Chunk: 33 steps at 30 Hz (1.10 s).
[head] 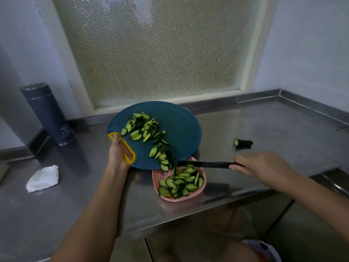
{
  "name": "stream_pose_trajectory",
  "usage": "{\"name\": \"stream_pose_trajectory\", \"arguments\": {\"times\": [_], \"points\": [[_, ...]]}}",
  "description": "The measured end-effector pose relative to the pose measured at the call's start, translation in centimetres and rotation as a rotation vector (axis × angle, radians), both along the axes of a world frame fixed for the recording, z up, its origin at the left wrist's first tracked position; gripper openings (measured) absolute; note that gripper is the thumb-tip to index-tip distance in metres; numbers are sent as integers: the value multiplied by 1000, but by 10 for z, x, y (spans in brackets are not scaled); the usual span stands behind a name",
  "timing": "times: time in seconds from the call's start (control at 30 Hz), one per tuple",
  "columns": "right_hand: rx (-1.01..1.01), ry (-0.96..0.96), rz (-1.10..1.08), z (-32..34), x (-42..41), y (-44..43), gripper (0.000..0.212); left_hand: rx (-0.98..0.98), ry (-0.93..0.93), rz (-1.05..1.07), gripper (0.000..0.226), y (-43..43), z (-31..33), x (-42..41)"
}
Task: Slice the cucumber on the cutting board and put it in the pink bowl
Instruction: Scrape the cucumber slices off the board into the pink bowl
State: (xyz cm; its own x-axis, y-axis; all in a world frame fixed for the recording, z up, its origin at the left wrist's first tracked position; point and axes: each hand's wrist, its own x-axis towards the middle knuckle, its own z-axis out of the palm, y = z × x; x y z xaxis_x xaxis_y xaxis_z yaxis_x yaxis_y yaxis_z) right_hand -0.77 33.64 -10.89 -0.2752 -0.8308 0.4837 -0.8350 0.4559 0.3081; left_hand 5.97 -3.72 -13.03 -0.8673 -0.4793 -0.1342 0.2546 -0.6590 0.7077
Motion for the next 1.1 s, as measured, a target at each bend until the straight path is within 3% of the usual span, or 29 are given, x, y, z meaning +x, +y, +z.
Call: {"name": "stream_pose_trajectory", "arguments": {"times": [0.1, 0.3, 0.37, 0.47, 0.63, 0.73, 0.87, 1.1], "points": [[-13, -3, -57, 6, -4, -2, 35, 22, 5, 22, 46, 2, 2, 1], [-119, -186, -156, 24, -37, -37, 27, 72, 48, 23, 48, 4, 1, -3], [-104, -267, -183, 31, -48, -55, 29, 80, 56, 0, 49, 3, -1, -4], [-58, -242, -207, 36, -71, -81, 35, 81, 70, -18, 51, 1, -4, -6], [-39, -266, -136, 33, -97, -97, 29, 99, 76, -35, 52, 1, -3, -7], [-92, -201, 15, 27, -102, -94, 26, 110, 95, -51, 52, 0, -4, -9], [-123, -57, 103, 15, -106, -90, 44, 132, 104, -83, 54, 4, -3, -10], [-109, -52, 55, 2, -105, -88, 76, 114, 102, -103, 54, 7, -3, -11]]}}
